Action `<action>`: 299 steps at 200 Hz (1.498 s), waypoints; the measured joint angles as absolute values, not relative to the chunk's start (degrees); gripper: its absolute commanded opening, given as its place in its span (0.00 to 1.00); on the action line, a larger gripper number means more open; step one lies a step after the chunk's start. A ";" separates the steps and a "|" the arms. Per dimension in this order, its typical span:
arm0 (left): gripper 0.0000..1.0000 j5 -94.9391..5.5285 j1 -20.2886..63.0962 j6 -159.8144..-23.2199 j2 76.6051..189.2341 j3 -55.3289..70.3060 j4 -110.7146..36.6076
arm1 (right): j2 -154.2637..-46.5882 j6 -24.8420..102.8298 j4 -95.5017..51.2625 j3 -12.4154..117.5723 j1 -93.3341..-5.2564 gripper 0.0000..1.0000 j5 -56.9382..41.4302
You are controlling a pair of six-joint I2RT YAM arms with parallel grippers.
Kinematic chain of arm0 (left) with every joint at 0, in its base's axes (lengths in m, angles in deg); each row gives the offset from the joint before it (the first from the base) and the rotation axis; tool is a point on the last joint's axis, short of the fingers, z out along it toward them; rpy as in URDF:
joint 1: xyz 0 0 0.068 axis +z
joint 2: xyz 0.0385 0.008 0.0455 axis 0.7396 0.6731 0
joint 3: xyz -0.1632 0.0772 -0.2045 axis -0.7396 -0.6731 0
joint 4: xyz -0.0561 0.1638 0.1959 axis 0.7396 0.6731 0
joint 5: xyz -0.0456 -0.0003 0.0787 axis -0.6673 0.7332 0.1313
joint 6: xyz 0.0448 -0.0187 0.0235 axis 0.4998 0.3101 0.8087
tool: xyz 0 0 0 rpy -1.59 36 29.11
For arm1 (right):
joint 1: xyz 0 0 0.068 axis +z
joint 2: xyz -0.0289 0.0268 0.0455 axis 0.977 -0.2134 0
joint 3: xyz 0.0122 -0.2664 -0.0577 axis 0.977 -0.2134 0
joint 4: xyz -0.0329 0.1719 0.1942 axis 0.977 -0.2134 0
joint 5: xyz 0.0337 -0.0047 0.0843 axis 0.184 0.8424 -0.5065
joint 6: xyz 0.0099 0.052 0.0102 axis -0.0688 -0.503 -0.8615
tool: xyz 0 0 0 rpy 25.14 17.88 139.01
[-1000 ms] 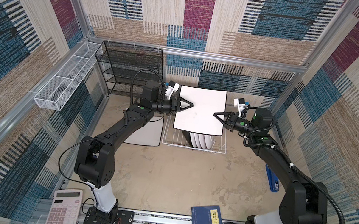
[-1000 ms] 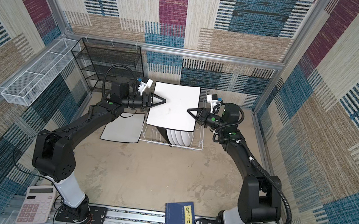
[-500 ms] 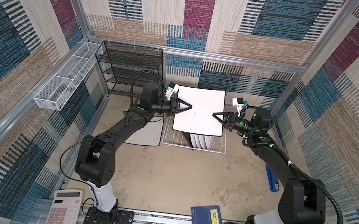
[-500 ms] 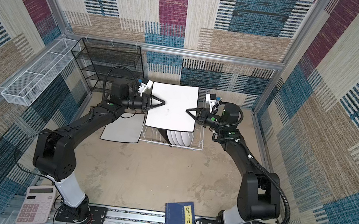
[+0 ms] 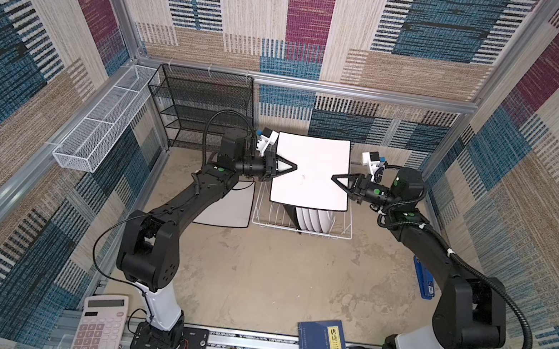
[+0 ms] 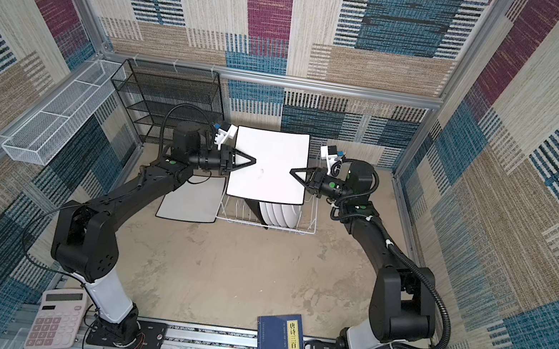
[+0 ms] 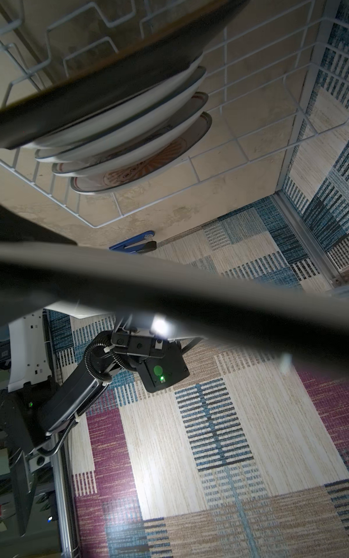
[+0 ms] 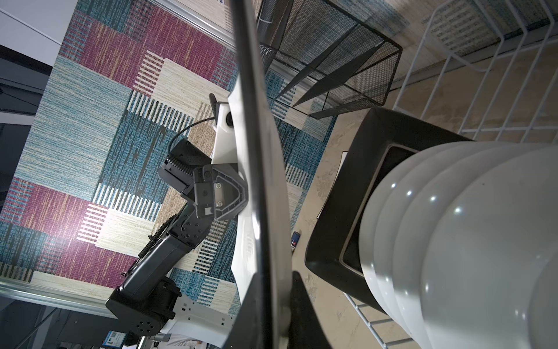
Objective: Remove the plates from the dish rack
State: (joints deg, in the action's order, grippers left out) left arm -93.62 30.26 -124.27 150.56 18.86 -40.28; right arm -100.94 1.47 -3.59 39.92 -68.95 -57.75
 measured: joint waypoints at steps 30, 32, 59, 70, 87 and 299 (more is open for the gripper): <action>0.00 -94.69 30.33 -124.27 150.06 19.06 -40.12 | -101.18 1.89 -3.35 39.92 -69.06 0.04 -58.28; 0.00 -94.73 30.33 -124.25 150.06 19.10 -40.06 | -101.18 1.87 -3.35 39.92 -69.06 0.04 -58.28; 0.00 -94.80 30.33 -124.17 150.06 19.65 -39.23 | -101.16 1.82 -3.33 39.92 -69.08 0.08 -58.41; 0.00 -94.69 30.33 -124.01 150.02 19.76 -38.66 | -101.16 1.80 -3.35 39.86 -69.08 0.10 -58.41; 0.00 -94.42 30.33 -123.51 149.78 20.11 -37.28 | -101.07 1.62 -3.38 39.57 -69.08 0.12 -58.39; 0.00 -84.44 31.31 -109.43 142.94 27.63 -12.26 | -91.69 19.59 -14.41 41.32 -68.73 0.99 -42.93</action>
State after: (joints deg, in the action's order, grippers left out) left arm -84.44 31.31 -109.43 142.94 27.63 -12.26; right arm -91.69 19.59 -14.41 41.32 -68.73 -42.93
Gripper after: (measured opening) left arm 0.154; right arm 0.996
